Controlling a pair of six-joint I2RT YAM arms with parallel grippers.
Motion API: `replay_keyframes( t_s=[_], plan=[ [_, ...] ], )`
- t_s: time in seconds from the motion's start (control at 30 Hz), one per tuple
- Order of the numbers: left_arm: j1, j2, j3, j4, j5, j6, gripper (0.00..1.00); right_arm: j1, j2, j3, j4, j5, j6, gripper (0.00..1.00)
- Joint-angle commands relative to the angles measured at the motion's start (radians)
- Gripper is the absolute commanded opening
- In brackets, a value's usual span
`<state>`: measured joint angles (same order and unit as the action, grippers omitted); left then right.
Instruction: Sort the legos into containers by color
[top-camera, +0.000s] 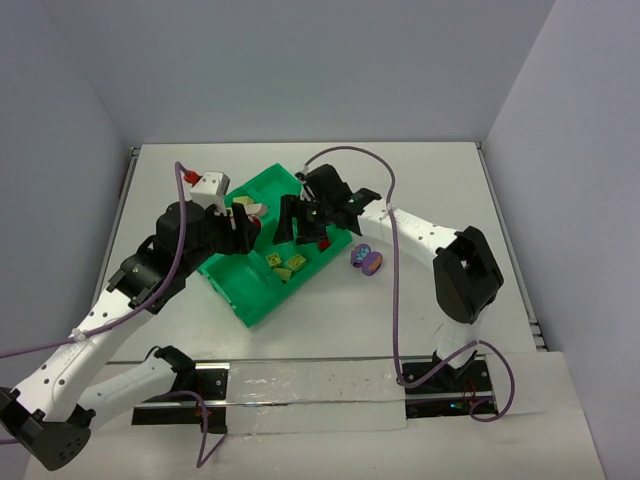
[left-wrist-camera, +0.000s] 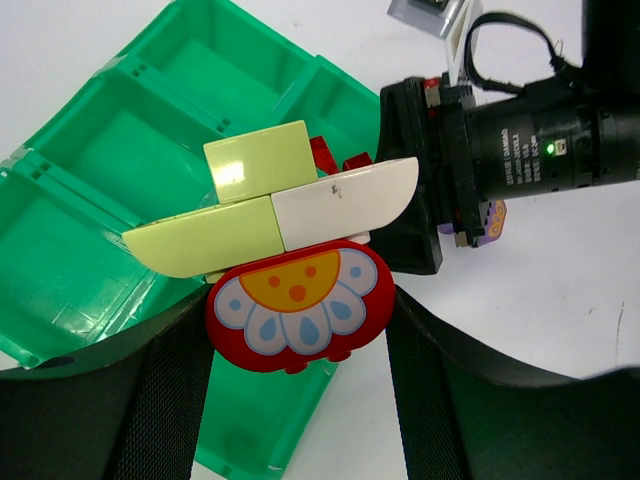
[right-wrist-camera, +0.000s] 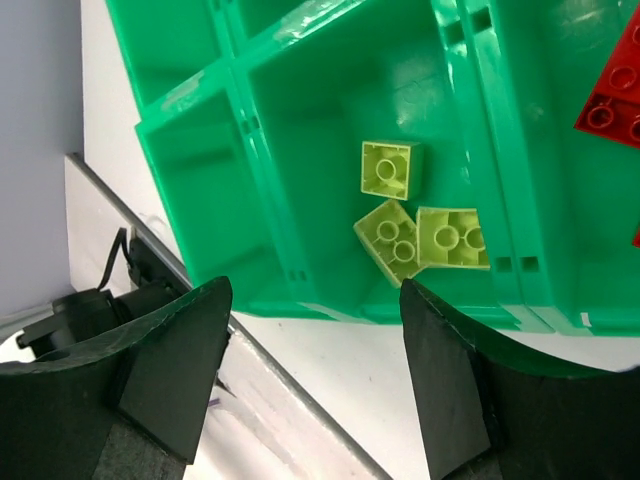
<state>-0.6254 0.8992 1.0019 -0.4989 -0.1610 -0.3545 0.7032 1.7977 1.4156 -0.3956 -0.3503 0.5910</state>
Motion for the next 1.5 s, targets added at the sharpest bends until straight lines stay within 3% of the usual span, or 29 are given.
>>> replay_keyframes(
  t_s=[0.0, 0.2, 0.37, 0.6, 0.8, 1.27, 1.47],
  plan=[
    [0.004, 0.022, 0.058, 0.026, 0.053, 0.042, 0.0, -0.006, -0.041, 0.074, -0.034, 0.049, -0.033, 0.76],
    [0.005, 0.078, 0.072, 0.033, 0.416, 0.169, 0.0, -0.127, -0.195, 0.003, -0.025, 0.033, -0.022, 0.75],
    [0.004, 0.108, 0.064, 0.085, 0.508, 0.218, 0.0, -0.222, -0.321, -0.038, -0.037, -0.04, -0.034, 0.75],
    [0.004, 0.153, 0.064, 0.128, 0.474, 0.241, 0.0, -0.234, -0.428, -0.13, 0.047, -0.19, 0.026, 0.83],
    [0.004, 0.158, 0.067, 0.127, 0.467, 0.26, 0.0, -0.219, -0.402, -0.182, 0.17, -0.368, 0.113, 0.84],
    [0.004, 0.138, 0.048, 0.11, 0.465, 0.259, 0.0, -0.165, -0.268, -0.086, 0.248, -0.391, 0.165, 0.84],
    [0.004, 0.139, 0.05, 0.103, 0.46, 0.264, 0.0, -0.141, -0.227, -0.059, 0.273, -0.393, 0.18, 0.78]
  ],
)
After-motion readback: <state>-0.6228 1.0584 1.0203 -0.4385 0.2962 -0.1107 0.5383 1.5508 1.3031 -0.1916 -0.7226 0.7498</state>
